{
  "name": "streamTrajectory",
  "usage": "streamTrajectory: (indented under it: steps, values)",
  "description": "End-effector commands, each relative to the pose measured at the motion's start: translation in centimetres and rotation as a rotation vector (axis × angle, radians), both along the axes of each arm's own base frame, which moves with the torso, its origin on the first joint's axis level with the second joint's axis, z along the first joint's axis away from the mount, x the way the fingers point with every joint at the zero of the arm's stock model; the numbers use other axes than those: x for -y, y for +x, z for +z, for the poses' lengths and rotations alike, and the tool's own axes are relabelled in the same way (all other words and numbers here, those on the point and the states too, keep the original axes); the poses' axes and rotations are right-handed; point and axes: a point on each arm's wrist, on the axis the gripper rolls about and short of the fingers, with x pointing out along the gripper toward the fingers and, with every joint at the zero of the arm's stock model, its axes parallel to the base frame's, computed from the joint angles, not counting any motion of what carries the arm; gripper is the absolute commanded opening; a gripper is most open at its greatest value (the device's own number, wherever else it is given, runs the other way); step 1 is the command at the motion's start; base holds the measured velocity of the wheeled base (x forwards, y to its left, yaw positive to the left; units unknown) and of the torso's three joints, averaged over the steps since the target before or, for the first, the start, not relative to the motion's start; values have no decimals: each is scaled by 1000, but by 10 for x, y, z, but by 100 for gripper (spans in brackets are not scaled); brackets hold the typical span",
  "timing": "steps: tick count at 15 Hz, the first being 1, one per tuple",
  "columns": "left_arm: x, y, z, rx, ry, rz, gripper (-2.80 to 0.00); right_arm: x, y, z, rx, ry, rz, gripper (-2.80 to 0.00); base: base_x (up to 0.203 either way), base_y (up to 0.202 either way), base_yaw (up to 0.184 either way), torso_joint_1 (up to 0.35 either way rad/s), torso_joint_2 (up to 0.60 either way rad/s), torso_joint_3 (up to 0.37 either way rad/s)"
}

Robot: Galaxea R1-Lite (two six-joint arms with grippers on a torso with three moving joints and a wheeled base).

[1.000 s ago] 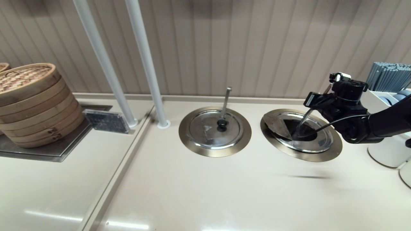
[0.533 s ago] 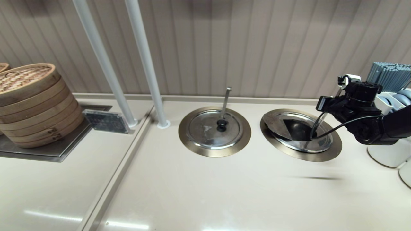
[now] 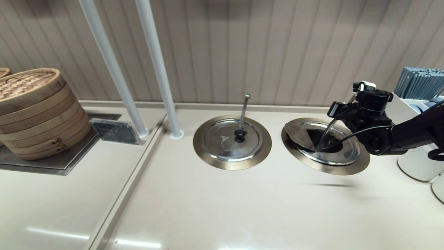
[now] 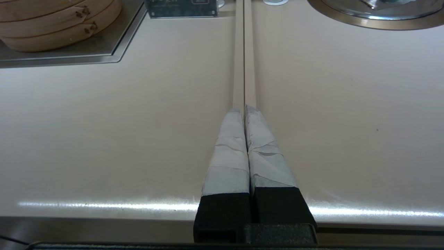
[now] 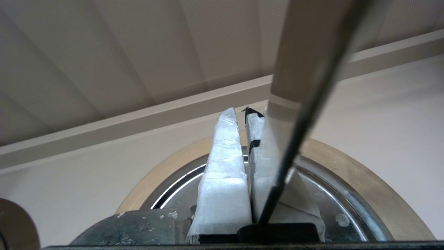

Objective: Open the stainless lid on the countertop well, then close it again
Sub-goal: Stir with a spoon

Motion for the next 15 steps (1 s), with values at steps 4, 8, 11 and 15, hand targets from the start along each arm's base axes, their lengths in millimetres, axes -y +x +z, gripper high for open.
streamTrajectory:
  steps: [4, 8, 11, 15]
  values:
    - [0, 0, 0, 0, 0, 0, -280, -13, -21, 18, 8, 13, 34, -280, 0, 0, 0, 0, 0, 0]
    - [0, 0, 0, 0, 0, 0, -280, 9, -34, 14, -54, -69, 44, -280, 0, 0, 0, 0, 0, 0]
    - [0, 0, 0, 0, 0, 0, -280, 20, -19, -8, -94, -108, 16, -280, 0, 0, 0, 0, 0, 0]
    - [0, 0, 0, 0, 0, 0, -280, 29, 8, -19, -54, -108, -88, -280, 0, 0, 0, 0, 0, 0]
